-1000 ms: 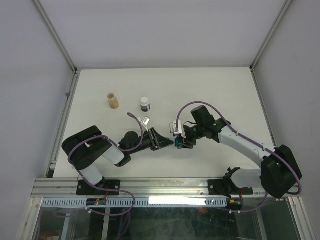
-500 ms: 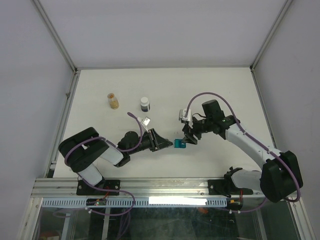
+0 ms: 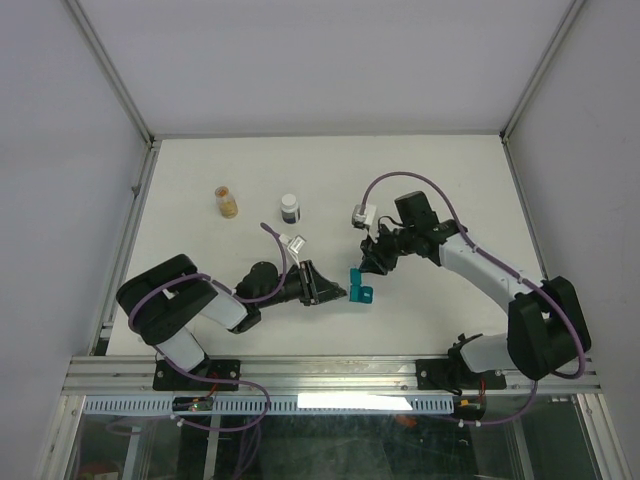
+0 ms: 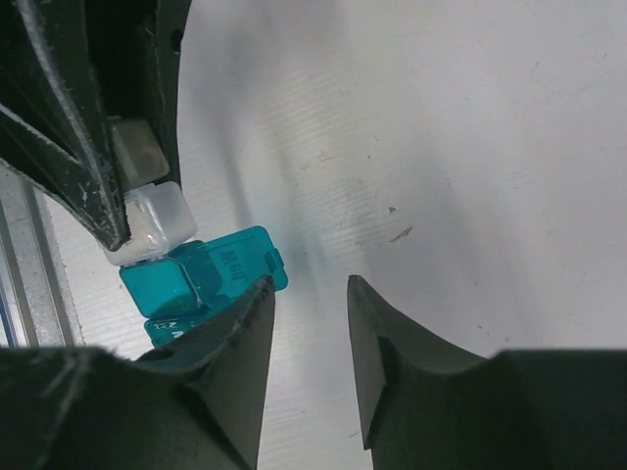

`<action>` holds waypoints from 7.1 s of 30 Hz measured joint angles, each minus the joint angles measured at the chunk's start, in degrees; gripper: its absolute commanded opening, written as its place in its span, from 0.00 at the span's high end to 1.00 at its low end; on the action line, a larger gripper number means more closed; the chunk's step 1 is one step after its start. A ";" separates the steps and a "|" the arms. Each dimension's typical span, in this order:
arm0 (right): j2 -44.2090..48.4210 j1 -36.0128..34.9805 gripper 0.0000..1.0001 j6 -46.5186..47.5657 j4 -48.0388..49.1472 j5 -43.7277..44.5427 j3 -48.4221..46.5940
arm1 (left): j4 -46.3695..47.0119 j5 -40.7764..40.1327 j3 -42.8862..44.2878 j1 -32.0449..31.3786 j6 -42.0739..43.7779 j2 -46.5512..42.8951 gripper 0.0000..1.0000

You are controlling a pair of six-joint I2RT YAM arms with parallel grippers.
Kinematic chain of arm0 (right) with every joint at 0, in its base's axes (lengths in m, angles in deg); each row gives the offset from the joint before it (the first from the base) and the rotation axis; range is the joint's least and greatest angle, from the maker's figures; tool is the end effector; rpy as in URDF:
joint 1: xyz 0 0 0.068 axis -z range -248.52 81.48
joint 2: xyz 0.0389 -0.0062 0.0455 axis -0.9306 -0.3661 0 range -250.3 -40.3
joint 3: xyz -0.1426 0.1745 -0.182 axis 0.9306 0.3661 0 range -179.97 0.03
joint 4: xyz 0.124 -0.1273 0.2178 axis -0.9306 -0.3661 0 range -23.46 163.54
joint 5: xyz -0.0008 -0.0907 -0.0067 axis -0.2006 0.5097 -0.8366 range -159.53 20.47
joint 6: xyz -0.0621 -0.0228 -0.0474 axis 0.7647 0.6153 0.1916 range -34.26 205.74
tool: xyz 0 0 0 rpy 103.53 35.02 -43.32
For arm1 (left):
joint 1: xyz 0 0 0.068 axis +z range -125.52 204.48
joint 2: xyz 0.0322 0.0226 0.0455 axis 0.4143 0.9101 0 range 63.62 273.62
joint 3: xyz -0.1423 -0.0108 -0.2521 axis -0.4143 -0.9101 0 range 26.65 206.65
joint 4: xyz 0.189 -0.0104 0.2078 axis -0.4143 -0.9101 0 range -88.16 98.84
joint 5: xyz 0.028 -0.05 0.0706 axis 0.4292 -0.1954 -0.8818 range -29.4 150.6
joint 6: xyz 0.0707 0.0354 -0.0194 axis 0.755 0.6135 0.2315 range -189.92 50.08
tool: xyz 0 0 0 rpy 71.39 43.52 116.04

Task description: Sort the pills into containers

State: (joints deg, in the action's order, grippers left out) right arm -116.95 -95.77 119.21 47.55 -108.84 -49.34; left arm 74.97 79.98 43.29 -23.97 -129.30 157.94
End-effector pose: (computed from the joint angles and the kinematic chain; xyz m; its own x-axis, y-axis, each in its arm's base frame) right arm 0.2425 0.1751 0.2156 -0.2134 -0.5898 -0.7788 -0.9694 0.2268 0.0938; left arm 0.1777 -0.2357 0.1190 -0.8607 -0.2527 -0.4419 0.3553 0.3236 -0.8770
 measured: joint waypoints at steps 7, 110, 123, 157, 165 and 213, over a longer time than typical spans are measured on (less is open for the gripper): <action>-3.65 -0.57 0.65 -0.81 -1.88 0.63 -1.25 | -1.70 0.66 0.04 0.00 4.81 -1.62 1.00; 6.60 17.97 0.36 13.00 -13.73 -16.87 -1.68 | -42.56 -14.45 8.50 12.31 28.68 -27.26 0.33; -13.05 11.32 0.89 -8.70 1.62 2.75 -2.82 | -44.33 -18.93 0.26 12.94 23.45 -36.83 0.79; -11.96 16.44 0.89 -19.34 3.54 7.32 -4.09 | -45.66 -24.30 27.32 5.25 24.68 7.67 0.79; 3.82 17.94 0.51 -14.67 2.16 1.51 -4.11 | -49.13 -29.92 22.64 5.42 32.37 -7.96 0.26; 10.43 17.94 0.02 -12.50 4.35 -21.27 -2.29 | -61.72 -34.29 42.69 41.42 42.62 9.22 0.79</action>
State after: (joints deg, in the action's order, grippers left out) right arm -106.52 -77.82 106.71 51.89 -130.11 -51.63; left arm 13.24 45.68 85.98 17.45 -86.68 167.17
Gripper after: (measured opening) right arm 0.981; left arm 0.524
